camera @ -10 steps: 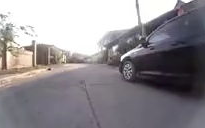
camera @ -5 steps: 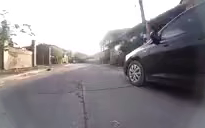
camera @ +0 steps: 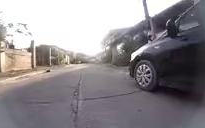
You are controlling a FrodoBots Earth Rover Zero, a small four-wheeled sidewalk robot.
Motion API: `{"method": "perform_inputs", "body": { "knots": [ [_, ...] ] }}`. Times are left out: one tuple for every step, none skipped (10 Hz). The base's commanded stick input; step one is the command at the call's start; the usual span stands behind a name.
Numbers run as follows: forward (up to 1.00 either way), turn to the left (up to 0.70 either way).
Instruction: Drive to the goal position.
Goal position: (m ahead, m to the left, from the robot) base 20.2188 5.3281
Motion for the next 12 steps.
{"method": "perform_inputs", "body": {
  "knots": [
    [0.99,0.00],
    [0.99,0.00],
    [0.99,0.00],
    [0.99,0.00],
    [0.99,0.00],
    [0.99,0.00],
    [0.99,0.00],
    [0.99,0.00],
    [0.99,0.00],
    [0.99,0.00],
    [0.99,0.00],
    [0.99,0.00]
  ]
}}
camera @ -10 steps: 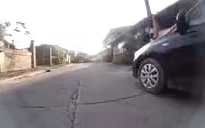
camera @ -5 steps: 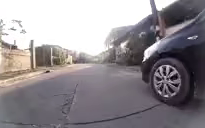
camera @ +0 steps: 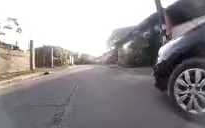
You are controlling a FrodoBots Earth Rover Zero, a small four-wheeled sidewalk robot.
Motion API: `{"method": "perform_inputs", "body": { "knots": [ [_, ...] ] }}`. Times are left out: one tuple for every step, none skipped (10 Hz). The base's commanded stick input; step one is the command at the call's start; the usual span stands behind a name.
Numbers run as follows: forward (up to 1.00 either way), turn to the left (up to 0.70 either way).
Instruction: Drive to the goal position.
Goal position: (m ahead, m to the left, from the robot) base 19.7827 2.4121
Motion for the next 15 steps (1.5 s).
{"method": "perform_inputs", "body": {
  "knots": [
    [0.99,0.00],
    [0.99,0.00],
    [0.99,0.00],
    [0.98,0.00],
    [0.97,0.00],
    [0.96,0.00],
    [0.96,0.00],
    [0.95,0.00],
    [0.93,0.00],
    [0.93,0.00],
    [0.93,0.00],
    [0.93,0.00],
    [0.93,0.00],
    [0.94,0.00],
    [0.98,0.00]
  ]
}}
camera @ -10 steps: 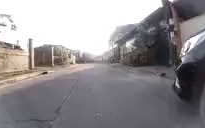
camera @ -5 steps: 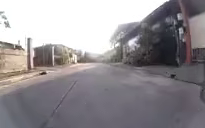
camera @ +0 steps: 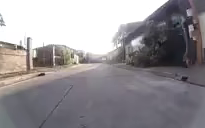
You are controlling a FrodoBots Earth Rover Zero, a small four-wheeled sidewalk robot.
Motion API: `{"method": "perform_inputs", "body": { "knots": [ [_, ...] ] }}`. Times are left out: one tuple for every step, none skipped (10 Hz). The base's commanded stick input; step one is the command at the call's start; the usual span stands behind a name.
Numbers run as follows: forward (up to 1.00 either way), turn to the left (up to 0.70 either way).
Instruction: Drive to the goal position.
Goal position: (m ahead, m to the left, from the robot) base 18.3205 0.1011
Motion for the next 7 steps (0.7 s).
{"method": "perform_inputs", "body": {
  "knots": [
    [1.00,0.00],
    [1.00,0.00],
    [1.00,0.00],
    [1.00,0.00],
    [1.00,0.00],
    [1.00,0.00],
    [0.91,0.00]
  ]
}}
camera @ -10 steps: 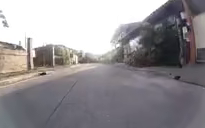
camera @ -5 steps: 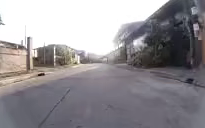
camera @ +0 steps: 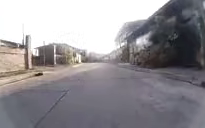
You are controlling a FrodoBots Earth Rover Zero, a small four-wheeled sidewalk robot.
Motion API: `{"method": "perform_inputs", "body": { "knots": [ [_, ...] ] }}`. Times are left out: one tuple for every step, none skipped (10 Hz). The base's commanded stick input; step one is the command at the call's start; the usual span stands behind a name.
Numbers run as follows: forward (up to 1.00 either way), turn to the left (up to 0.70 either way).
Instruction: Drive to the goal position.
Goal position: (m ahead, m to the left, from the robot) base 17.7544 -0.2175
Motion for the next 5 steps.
{"method": "perform_inputs", "body": {
  "knots": [
    [0.61,0.00],
    [0.14,0.00],
    [0.00,0.00],
    [0.00,0.00],
    [0.00,0.00]
  ]
}}
